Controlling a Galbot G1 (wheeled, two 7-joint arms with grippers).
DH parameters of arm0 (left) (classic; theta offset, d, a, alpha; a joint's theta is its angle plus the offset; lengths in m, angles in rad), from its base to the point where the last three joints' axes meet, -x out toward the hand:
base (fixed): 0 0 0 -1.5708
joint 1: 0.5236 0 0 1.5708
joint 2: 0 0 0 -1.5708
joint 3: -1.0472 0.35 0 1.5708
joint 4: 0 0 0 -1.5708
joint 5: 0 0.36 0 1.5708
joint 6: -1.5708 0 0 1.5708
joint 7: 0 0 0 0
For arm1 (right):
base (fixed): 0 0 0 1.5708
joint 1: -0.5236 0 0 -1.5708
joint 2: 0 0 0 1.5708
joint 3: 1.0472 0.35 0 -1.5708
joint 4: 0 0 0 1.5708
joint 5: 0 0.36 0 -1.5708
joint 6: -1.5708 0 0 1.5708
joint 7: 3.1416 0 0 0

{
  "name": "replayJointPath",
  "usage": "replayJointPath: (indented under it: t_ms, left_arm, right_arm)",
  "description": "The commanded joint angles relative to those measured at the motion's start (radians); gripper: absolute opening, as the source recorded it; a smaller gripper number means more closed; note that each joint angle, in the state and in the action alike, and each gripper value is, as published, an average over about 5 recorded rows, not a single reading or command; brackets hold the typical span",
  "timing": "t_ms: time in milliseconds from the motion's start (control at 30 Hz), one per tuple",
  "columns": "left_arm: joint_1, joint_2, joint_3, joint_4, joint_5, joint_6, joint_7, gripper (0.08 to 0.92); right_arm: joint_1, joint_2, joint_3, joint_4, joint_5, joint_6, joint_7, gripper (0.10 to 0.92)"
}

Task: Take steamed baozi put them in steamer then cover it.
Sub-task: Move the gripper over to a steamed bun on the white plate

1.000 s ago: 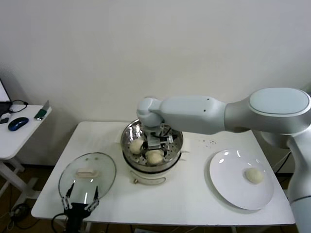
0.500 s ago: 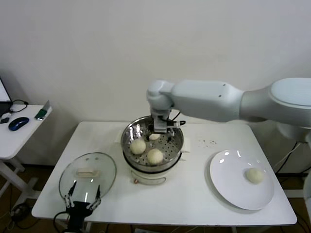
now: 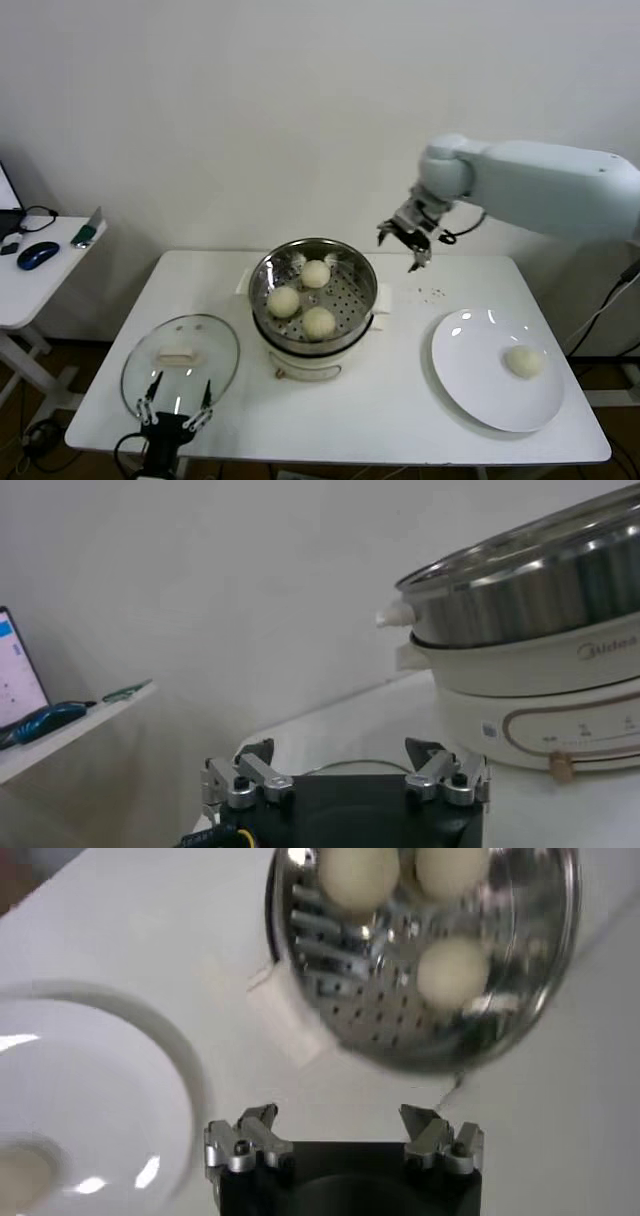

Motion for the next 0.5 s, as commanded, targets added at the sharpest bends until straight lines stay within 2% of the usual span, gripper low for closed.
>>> replayJointPath:
  t_ms: [33, 267, 500]
  left_arm:
    - [0.004, 0.003, -0.004, 0.0, 0.003, -0.001, -0.001, 0.823]
    - [0.013, 0.005, -0.011, 0.006, -0.001, -0.003, -0.002, 0.823]
    - [0.013, -0.002, -0.005, 0.005, 0.005, -0.001, -0.001, 0.823]
  right_arm:
    - [-0.235, -0.369, 0.096, 0.071, -0.049, -0.253, 0.017, 0.823]
    - [-0.521, -0.476, 0.334, 0.035, -0.203, -0.21, -0.047, 0.823]
    - [-0.751, -0.483, 0.56, -0.034, -0.343, -0.152, -0.09, 0.823]
